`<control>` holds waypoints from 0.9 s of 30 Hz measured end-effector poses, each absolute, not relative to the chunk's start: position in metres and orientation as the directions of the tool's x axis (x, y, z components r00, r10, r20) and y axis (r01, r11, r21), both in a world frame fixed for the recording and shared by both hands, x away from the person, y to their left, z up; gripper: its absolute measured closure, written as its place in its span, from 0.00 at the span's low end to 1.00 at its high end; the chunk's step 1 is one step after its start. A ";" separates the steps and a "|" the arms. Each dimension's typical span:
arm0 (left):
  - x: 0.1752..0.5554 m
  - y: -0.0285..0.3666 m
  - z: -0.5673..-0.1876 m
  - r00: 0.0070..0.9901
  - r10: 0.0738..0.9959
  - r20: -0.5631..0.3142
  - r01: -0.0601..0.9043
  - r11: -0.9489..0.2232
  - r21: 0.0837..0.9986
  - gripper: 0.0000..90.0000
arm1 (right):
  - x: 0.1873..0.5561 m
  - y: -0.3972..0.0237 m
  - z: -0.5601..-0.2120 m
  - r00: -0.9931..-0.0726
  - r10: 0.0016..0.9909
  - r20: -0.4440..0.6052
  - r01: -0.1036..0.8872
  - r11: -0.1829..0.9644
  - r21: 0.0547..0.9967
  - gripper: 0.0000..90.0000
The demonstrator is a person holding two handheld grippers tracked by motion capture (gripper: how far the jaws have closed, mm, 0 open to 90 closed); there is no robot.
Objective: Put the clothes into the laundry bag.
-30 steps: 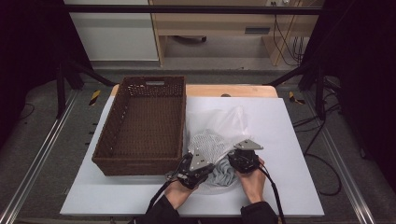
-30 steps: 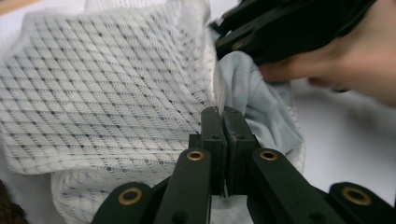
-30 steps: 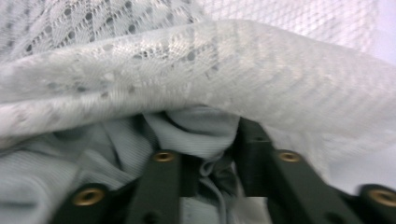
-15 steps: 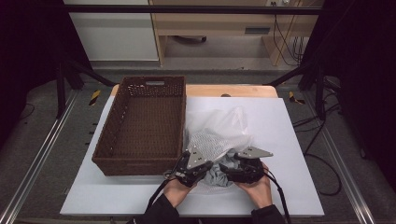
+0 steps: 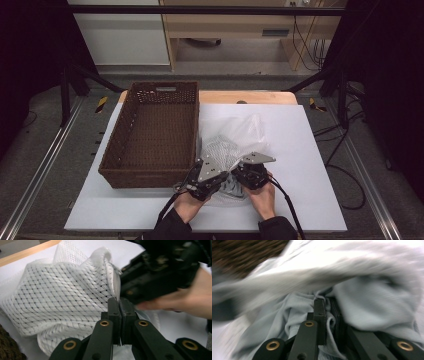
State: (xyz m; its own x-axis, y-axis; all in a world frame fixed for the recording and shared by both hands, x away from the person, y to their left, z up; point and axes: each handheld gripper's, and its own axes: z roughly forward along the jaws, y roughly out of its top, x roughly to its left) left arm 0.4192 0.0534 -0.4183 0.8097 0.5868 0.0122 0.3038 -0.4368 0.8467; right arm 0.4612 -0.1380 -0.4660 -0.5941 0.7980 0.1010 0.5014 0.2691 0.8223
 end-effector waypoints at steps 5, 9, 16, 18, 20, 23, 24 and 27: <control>0.419 0.050 -0.424 0.814 0.581 0.016 0.309 -0.456 0.835 0.98 | 0.474 -0.140 -0.473 -0.469 0.882 0.046 0.490 0.217 0.845 0.93; 0.423 0.048 -0.434 0.812 0.583 0.011 0.328 -0.473 0.818 0.98 | 0.477 -0.144 -0.476 -0.435 0.899 0.055 0.499 0.189 0.846 0.90; 0.426 0.049 -0.436 0.804 0.595 0.010 0.336 -0.468 0.817 0.98 | 0.446 -0.163 -0.455 -0.512 0.859 0.018 0.462 0.258 0.849 0.62; 0.427 0.050 -0.437 0.803 0.596 0.009 0.337 -0.467 0.817 0.98 | 0.436 -0.172 -0.453 -0.510 0.859 0.047 0.465 0.230 0.855 0.58; 0.428 0.051 -0.438 0.802 0.598 0.006 0.342 -0.467 0.816 0.98 | 0.428 -0.183 -0.454 -0.505 0.863 -0.002 0.435 0.256 0.863 0.49; 0.427 0.050 -0.437 0.802 0.598 0.013 0.337 -0.470 0.816 0.98 | 0.433 -0.185 -0.453 -0.481 0.877 -0.008 0.432 0.245 0.868 0.42; 0.427 0.050 -0.437 0.802 0.597 0.016 0.334 -0.471 0.817 0.98 | 0.437 -0.185 -0.454 -0.474 0.881 -0.002 0.434 0.235 0.869 0.43; 0.427 0.051 -0.436 0.800 0.600 0.012 0.337 -0.466 0.818 0.98 | 0.448 -0.181 -0.458 -0.467 0.884 -0.018 0.446 0.253 0.859 0.67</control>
